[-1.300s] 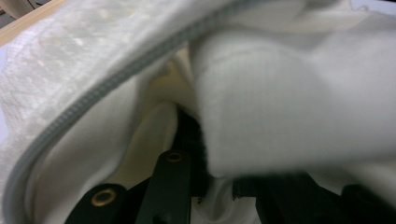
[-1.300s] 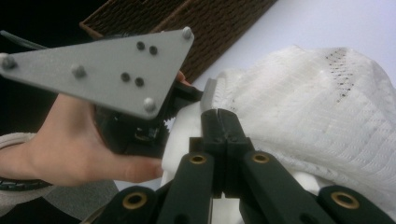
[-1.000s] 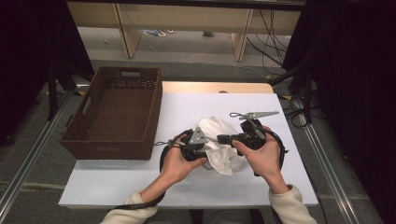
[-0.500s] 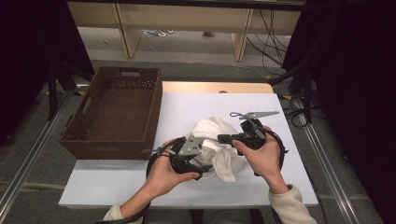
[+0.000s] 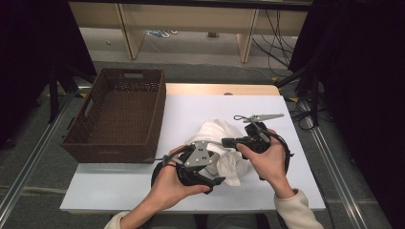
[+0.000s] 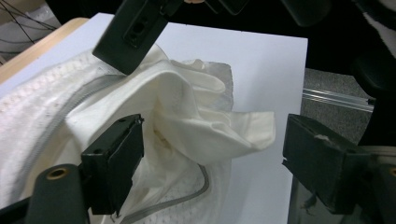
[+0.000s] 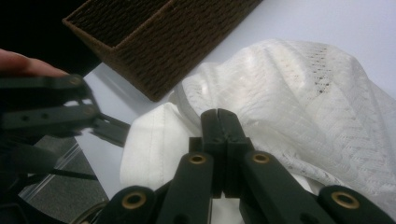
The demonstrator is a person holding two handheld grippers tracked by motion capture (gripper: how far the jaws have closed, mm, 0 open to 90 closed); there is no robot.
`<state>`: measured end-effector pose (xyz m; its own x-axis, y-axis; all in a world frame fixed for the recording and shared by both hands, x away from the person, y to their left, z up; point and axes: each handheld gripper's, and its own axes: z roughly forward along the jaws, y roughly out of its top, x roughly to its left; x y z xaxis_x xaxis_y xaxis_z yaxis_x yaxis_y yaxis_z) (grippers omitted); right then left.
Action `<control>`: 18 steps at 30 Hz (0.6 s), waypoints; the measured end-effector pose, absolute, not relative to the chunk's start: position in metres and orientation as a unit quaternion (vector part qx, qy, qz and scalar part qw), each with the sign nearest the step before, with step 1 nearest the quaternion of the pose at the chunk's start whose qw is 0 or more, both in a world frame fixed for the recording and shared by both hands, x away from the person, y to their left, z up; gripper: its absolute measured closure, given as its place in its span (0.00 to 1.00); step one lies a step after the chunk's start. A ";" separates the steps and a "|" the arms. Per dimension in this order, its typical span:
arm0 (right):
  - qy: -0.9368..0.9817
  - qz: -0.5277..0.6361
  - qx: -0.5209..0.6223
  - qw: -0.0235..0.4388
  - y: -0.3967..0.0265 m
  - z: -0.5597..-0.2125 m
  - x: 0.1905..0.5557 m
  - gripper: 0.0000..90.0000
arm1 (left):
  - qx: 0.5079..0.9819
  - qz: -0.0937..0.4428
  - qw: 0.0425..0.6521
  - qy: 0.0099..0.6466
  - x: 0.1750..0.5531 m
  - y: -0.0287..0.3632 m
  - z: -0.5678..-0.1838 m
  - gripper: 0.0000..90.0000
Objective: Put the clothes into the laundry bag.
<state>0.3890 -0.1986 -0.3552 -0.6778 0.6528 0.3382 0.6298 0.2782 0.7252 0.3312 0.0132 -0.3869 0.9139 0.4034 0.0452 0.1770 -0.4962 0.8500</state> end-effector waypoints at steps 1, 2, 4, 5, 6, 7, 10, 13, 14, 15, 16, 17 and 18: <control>0.800 0.446 0.401 0.015 -0.198 -0.355 0.389 1.00 | 0.857 0.123 0.469 0.173 0.334 0.009 -0.390 0.22; 0.800 0.446 0.402 0.018 -0.198 -0.355 0.389 1.00 | 0.858 0.126 0.466 0.175 0.336 0.007 -0.393 0.22; 0.800 0.451 0.396 0.013 -0.198 -0.356 0.389 1.00 | 0.853 0.120 0.471 0.188 0.340 0.001 -0.399 0.27; 0.802 0.447 0.396 0.013 -0.198 -0.356 0.389 1.00 | 0.852 0.120 0.472 0.192 0.342 -0.001 -0.400 0.30; 0.803 0.449 0.392 0.014 -0.198 -0.356 0.389 1.00 | 0.854 0.127 0.464 0.196 0.344 -0.003 -0.402 0.33; 0.801 0.443 0.403 0.011 -0.197 -0.355 0.387 1.00 | 0.857 0.140 0.459 0.188 0.347 -0.003 -0.404 0.40; 0.801 0.443 0.403 0.008 -0.197 -0.355 0.387 1.00 | 0.854 0.160 0.457 0.191 0.356 -0.004 -0.408 0.69; 0.802 0.448 0.396 0.012 -0.198 -0.355 0.388 1.00 | 0.852 0.162 0.449 0.214 0.362 -0.003 -0.412 0.88; 0.798 0.442 0.411 0.005 -0.197 -0.353 0.385 1.00 | 0.850 0.158 0.452 0.219 0.364 -0.003 -0.414 0.91; 0.799 0.443 0.407 0.006 -0.197 -0.353 0.386 1.00 | 0.848 0.170 0.448 0.226 0.366 -0.002 -0.414 0.93; 0.798 0.445 0.406 0.006 -0.197 -0.353 0.385 1.00 | 0.848 0.163 0.448 0.232 0.366 -0.004 -0.416 0.95; 0.800 0.444 0.403 0.004 -0.198 -0.353 0.385 1.00 | 0.850 0.170 0.443 0.231 0.368 -0.004 -0.417 0.95; 0.800 0.446 0.402 0.002 -0.197 -0.353 0.385 1.00 | 0.850 0.176 0.438 0.235 0.370 -0.004 -0.418 0.95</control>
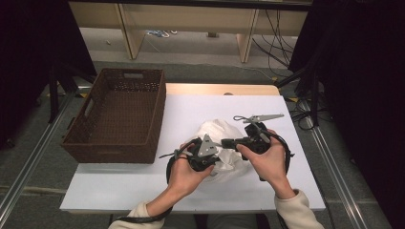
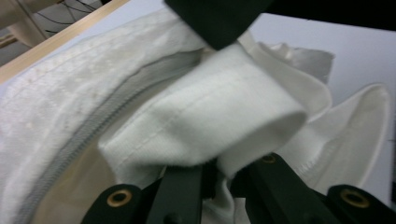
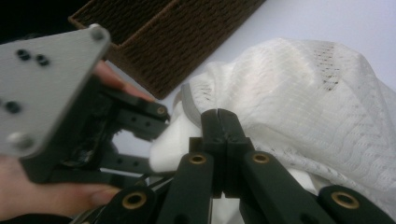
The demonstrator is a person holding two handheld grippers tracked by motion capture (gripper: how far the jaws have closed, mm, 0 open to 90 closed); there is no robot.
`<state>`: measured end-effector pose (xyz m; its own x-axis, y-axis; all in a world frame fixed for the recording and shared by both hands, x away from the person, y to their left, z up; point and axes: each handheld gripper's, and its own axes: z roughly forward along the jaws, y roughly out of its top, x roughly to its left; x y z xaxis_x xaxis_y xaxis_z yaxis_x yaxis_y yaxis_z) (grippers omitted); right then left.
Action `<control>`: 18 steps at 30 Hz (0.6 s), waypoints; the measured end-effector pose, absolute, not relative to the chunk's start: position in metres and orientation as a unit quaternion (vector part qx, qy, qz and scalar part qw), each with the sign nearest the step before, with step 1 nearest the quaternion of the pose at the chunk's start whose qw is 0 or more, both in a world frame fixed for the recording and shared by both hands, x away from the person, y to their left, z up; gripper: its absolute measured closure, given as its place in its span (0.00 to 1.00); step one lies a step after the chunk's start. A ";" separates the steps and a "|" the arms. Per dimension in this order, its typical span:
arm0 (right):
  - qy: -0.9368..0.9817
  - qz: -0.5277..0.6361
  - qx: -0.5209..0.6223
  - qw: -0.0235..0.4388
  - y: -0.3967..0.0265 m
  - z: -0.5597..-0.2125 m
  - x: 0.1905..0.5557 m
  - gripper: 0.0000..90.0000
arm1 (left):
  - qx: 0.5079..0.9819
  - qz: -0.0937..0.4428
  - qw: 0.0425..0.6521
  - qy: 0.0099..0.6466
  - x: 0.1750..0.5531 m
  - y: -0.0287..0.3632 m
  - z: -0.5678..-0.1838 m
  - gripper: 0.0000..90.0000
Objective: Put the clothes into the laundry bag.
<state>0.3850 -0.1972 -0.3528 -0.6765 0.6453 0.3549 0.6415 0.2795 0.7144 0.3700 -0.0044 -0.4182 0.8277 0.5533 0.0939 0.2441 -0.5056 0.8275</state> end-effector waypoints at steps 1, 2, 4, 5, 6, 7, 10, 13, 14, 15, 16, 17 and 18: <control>0.801 0.443 0.403 0.003 -0.198 -0.352 0.384 1.00 | 0.851 0.179 0.433 0.236 0.372 -0.005 -0.419 0.96; 0.803 0.448 0.394 0.006 -0.198 -0.352 0.385 1.00 | 0.851 0.185 0.431 0.239 0.374 -0.006 -0.421 0.96; 0.802 0.447 0.397 0.003 -0.199 -0.351 0.384 1.00 | 0.847 0.185 0.434 0.244 0.378 -0.008 -0.425 0.96; 0.800 0.446 0.402 0.002 -0.198 -0.350 0.383 1.00 | 0.847 0.189 0.433 0.245 0.380 -0.008 -0.426 0.96; 0.802 0.445 0.398 0.004 -0.199 -0.351 0.384 1.00 | 0.842 0.193 0.438 0.248 0.381 -0.008 -0.428 0.96; 0.800 0.447 0.401 -0.003 -0.200 -0.351 0.384 1.00 | 0.839 0.189 0.442 0.255 0.381 -0.007 -0.427 0.96; 0.796 0.457 0.397 -0.006 -0.204 -0.352 0.387 1.00 | 0.824 0.212 0.458 0.256 0.375 -0.002 -0.419 0.96; 0.793 0.459 0.402 -0.001 -0.207 -0.348 0.386 1.00 | 0.828 0.232 0.448 0.246 0.373 0.003 -0.412 0.96; 0.790 0.465 0.400 -0.010 -0.206 -0.348 0.386 1.00 | 0.828 0.232 0.445 0.249 0.374 0.003 -0.413 0.96; 0.791 0.461 0.401 -0.006 -0.206 -0.347 0.385 1.00 | 0.831 0.229 0.441 0.251 0.377 0.003 -0.415 0.96; 0.793 0.458 0.403 -0.005 -0.205 -0.346 0.384 1.00 | 0.833 0.223 0.437 0.254 0.380 0.002 -0.419 0.96; 0.794 0.459 0.398 -0.003 -0.205 -0.347 0.385 1.00 | 0.833 0.222 0.436 0.258 0.382 0.000 -0.424 0.96; 0.793 0.457 0.402 -0.007 -0.204 -0.348 0.384 1.00 | 0.833 0.222 0.435 0.262 0.386 -0.001 -0.429 0.96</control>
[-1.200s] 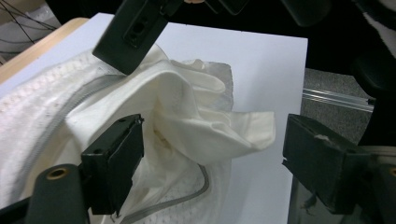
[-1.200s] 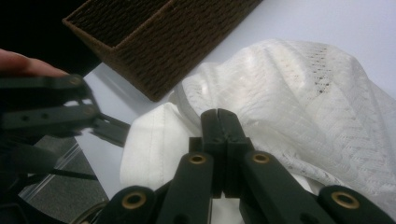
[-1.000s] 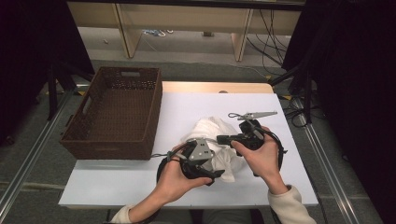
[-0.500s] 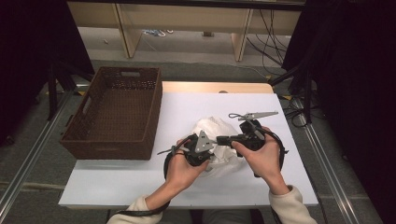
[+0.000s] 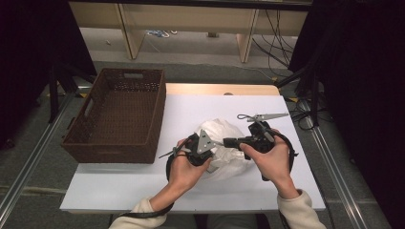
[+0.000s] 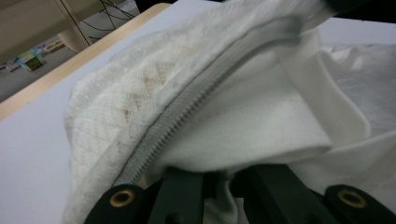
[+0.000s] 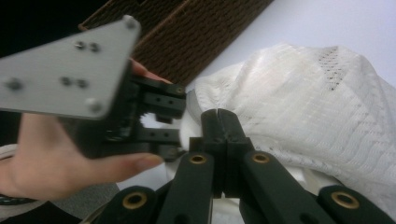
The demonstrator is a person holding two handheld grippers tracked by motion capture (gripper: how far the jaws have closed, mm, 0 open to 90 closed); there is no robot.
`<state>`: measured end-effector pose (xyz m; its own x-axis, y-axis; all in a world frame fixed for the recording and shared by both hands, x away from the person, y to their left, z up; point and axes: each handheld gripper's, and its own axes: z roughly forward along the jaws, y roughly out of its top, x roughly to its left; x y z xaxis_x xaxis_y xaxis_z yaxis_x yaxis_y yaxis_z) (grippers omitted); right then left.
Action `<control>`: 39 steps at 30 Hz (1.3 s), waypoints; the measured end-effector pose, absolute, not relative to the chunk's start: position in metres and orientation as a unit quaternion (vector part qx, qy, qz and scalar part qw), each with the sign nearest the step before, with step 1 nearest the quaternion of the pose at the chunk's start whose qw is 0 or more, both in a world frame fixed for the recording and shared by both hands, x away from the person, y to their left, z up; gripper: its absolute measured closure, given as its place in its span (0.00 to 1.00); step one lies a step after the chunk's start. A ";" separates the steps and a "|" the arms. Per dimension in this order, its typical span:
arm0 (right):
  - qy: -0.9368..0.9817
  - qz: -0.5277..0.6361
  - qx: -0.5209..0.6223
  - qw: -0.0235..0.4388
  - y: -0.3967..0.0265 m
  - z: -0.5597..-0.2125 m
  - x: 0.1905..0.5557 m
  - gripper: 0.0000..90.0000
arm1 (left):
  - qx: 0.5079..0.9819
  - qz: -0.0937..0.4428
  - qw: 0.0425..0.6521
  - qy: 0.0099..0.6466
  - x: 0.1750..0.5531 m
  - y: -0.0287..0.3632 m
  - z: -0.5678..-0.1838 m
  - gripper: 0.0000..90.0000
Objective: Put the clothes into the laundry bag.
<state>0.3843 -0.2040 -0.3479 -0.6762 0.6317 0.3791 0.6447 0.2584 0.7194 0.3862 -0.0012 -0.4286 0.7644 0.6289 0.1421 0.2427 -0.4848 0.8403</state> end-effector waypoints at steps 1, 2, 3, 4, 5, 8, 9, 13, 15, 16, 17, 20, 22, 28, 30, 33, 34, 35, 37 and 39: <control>-0.797 -0.454 -0.399 0.000 -0.205 -0.349 0.386 1.00 | 0.831 0.222 0.436 0.264 0.388 -0.001 -0.431 0.96; -0.797 -0.454 -0.398 0.002 -0.205 -0.351 0.387 1.00 | 0.830 0.214 0.439 0.269 0.391 -0.002 -0.433 0.96; -0.797 -0.452 -0.401 0.000 -0.205 -0.352 0.388 1.00 | 0.830 0.218 0.438 0.268 0.391 -0.003 -0.433 0.96; -0.797 -0.456 -0.395 0.002 -0.206 -0.353 0.389 1.00 | 0.832 0.218 0.436 0.267 0.391 -0.003 -0.432 0.96; -0.797 -0.452 -0.401 -0.002 -0.206 -0.352 0.389 1.00 | 0.833 0.219 0.435 0.262 0.390 -0.003 -0.431 0.96; -0.798 -0.449 -0.403 -0.011 -0.207 -0.350 0.388 1.00 | 0.838 0.207 0.444 0.238 0.387 0.001 -0.427 0.89; -0.798 -0.448 -0.404 -0.015 -0.208 -0.350 0.388 1.00 | 0.838 0.201 0.450 0.236 0.386 0.004 -0.425 0.83; -0.796 -0.453 -0.402 -0.005 -0.207 -0.352 0.389 1.00 | 0.829 0.175 0.472 0.242 0.370 0.015 -0.417 0.59; -0.798 -0.446 -0.404 -0.016 -0.206 -0.350 0.387 1.00 | 0.836 0.180 0.464 0.232 0.363 0.021 -0.413 0.51; -0.797 -0.445 -0.408 -0.011 -0.205 -0.350 0.386 1.00 | 0.839 0.180 0.460 0.230 0.359 0.024 -0.411 0.49; -0.795 -0.448 -0.410 -0.009 -0.204 -0.350 0.386 1.00 | 0.839 0.180 0.460 0.228 0.356 0.027 -0.410 0.47; -0.794 -0.448 -0.410 -0.008 -0.205 -0.349 0.386 1.00 | 0.841 0.185 0.458 0.223 0.348 0.033 -0.406 0.45; -0.795 -0.450 -0.406 -0.009 -0.205 -0.350 0.387 1.00 | 0.841 0.187 0.457 0.222 0.345 0.039 -0.404 0.45; -0.798 -0.445 -0.406 -0.008 -0.205 -0.350 0.387 1.00 | 0.840 0.188 0.450 0.237 0.349 0.052 -0.407 0.39; -0.797 -0.446 -0.406 -0.008 -0.204 -0.351 0.388 1.00 | 0.846 0.185 0.446 0.229 0.347 0.047 -0.412 0.37; -0.801 -0.446 -0.400 -0.013 -0.204 -0.352 0.389 1.00 | 0.858 0.184 0.431 0.209 0.347 0.040 -0.419 0.36; -0.801 -0.445 -0.400 -0.012 -0.203 -0.353 0.389 1.00 | 0.862 0.177 0.427 0.206 0.348 0.039 -0.421 0.36; -0.800 -0.445 -0.403 -0.004 -0.202 -0.353 0.388 1.00 | 0.863 0.178 0.429 0.198 0.349 0.037 -0.421 0.39; -0.801 -0.440 -0.406 -0.009 -0.202 -0.352 0.387 1.00 | 0.870 0.193 0.417 0.181 0.353 0.034 -0.423 0.47; -0.801 -0.438 -0.409 -0.003 -0.200 -0.353 0.387 1.00 | 0.872 0.194 0.412 0.179 0.358 0.030 -0.426 0.59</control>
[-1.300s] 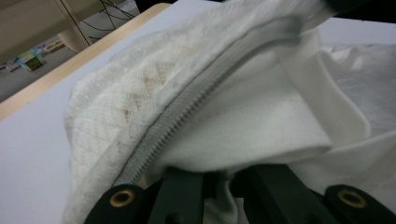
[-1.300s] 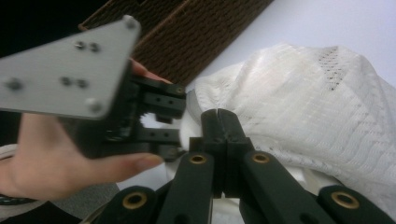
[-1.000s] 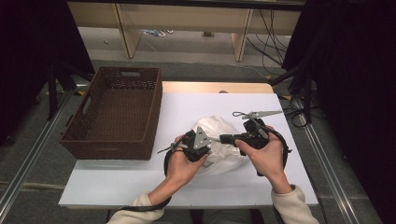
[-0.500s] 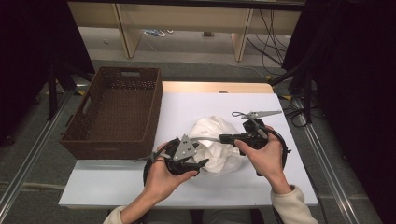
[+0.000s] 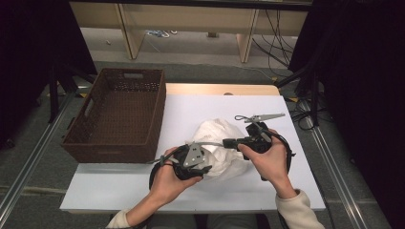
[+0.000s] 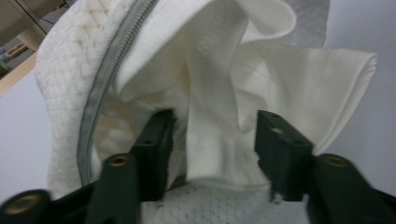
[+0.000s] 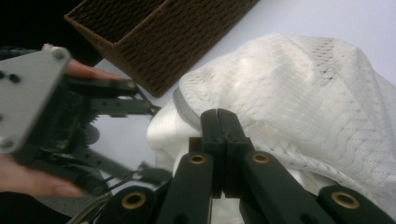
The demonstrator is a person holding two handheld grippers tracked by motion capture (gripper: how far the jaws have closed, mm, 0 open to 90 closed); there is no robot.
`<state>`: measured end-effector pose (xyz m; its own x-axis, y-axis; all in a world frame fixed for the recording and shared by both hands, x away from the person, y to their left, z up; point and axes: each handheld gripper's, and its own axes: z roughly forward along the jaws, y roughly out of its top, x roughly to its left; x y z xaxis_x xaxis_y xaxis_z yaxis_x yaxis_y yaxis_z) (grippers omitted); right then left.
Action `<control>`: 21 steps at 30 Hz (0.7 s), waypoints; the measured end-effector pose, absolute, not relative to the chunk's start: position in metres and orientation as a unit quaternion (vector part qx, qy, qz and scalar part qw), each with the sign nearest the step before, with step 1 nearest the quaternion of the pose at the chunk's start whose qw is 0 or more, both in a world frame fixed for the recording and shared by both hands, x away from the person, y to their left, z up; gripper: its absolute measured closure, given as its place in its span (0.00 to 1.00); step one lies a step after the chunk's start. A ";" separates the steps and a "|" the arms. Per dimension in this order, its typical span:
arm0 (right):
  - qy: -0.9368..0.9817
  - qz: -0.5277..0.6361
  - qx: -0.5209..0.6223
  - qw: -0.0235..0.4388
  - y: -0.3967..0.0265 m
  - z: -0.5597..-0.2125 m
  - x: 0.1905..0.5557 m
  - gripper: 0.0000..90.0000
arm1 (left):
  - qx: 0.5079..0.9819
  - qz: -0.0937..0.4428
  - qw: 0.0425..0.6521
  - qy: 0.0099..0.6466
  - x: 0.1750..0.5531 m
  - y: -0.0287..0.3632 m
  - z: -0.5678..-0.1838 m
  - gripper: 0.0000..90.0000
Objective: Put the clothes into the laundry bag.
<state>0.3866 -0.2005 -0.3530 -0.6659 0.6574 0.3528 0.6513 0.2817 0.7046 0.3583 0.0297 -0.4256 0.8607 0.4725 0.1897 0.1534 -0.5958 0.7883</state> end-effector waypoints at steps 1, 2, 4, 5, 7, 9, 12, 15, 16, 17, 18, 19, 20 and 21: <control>0.806 0.441 0.395 0.009 -0.201 -0.355 0.389 1.00 | 0.873 0.195 0.410 0.179 0.361 0.027 -0.427 0.64; 0.804 0.437 0.402 0.006 -0.200 -0.355 0.388 1.00 | 0.874 0.194 0.407 0.179 0.363 0.024 -0.428 0.69; 0.802 0.434 0.410 0.001 -0.199 -0.355 0.387 1.00 | 0.875 0.191 0.406 0.184 0.368 0.019 -0.430 0.80; 0.803 0.434 0.410 -0.001 -0.199 -0.355 0.387 1.00 | 0.875 0.189 0.405 0.189 0.369 0.017 -0.430 0.85; 0.805 0.437 0.401 0.001 -0.199 -0.357 0.389 1.00 | 0.870 0.181 0.408 0.210 0.374 0.013 -0.431 0.91; 0.804 0.436 0.404 -0.002 -0.198 -0.357 0.389 1.00 | 0.863 0.179 0.416 0.224 0.375 0.011 -0.430 0.93; 0.802 0.445 0.399 -0.004 -0.199 -0.356 0.388 1.00 | 0.850 0.189 0.431 0.237 0.373 0.010 -0.423 0.93; 0.798 0.455 0.396 -0.014 -0.200 -0.349 0.383 1.00 | 0.832 0.201 0.449 0.255 0.370 0.012 -0.416 0.94; 0.794 0.464 0.392 -0.018 -0.201 -0.347 0.382 1.00 | 0.827 0.205 0.455 0.258 0.368 0.011 -0.414 0.94; 0.793 0.472 0.384 -0.014 -0.202 -0.346 0.382 1.00 | 0.828 0.214 0.453 0.253 0.367 0.012 -0.411 0.94; 0.793 0.474 0.383 -0.015 -0.203 -0.343 0.380 1.00 | 0.821 0.217 0.461 0.257 0.366 0.010 -0.411 0.94; 0.789 0.488 0.374 -0.017 -0.203 -0.343 0.380 1.00 | 0.827 0.222 0.452 0.250 0.366 0.011 -0.410 0.94; 0.792 0.481 0.376 -0.015 -0.203 -0.340 0.378 1.00 | 0.826 0.224 0.451 0.253 0.367 0.010 -0.411 0.94; 0.789 0.489 0.372 -0.026 -0.203 -0.339 0.377 1.00 | 0.826 0.227 0.447 0.256 0.369 0.009 -0.413 0.94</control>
